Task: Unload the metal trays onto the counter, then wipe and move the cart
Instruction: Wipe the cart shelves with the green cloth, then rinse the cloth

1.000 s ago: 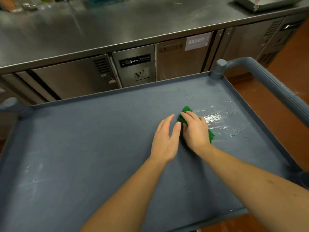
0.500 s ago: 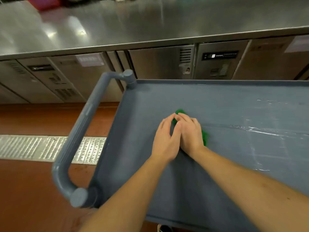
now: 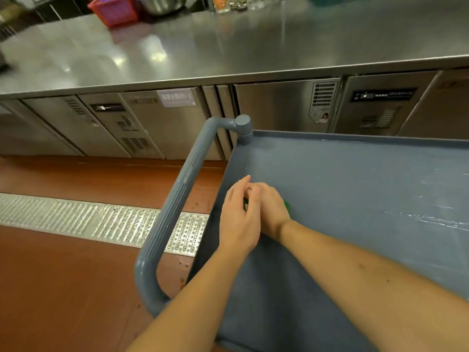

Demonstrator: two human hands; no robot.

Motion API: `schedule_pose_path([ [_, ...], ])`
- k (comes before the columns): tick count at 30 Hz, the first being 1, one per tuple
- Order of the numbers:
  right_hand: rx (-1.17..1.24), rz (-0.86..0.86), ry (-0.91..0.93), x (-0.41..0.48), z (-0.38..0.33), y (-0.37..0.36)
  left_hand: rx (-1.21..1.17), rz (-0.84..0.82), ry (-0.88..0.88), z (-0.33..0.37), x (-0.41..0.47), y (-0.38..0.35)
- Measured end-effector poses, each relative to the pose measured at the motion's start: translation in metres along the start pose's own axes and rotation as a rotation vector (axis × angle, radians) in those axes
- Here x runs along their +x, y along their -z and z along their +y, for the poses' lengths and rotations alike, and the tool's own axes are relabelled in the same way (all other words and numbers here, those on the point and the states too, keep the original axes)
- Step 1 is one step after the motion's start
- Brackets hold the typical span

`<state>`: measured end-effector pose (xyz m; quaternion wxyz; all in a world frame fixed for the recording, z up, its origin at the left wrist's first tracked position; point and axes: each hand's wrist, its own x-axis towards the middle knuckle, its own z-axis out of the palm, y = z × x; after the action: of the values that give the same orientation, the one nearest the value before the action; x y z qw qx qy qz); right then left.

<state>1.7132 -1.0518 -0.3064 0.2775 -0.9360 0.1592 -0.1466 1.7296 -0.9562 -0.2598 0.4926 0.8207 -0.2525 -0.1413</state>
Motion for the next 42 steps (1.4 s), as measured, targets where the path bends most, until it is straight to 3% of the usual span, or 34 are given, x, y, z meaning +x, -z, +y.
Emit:
schedule_pose_path([
  [12, -0.153, 0.056, -0.238, -0.022, 0.143, 0.089, 0.010, -0.129, 0.016, 0.047, -0.002, -0.121],
  [26, -0.279, 0.372, -0.665, -0.223, 0.373, 0.304, 0.016, -0.530, -0.175, 0.160, -0.067, -0.345],
  [34, -0.326, 0.515, -0.773, -0.320, 0.397, 0.355, 0.018, -0.690, -0.287, 0.205, -0.114, -0.414],
  [42, -0.254, 0.610, -0.891, -0.338, 0.366, 0.332, -0.012, -0.704, -0.300, 0.193, -0.119, -0.395],
])
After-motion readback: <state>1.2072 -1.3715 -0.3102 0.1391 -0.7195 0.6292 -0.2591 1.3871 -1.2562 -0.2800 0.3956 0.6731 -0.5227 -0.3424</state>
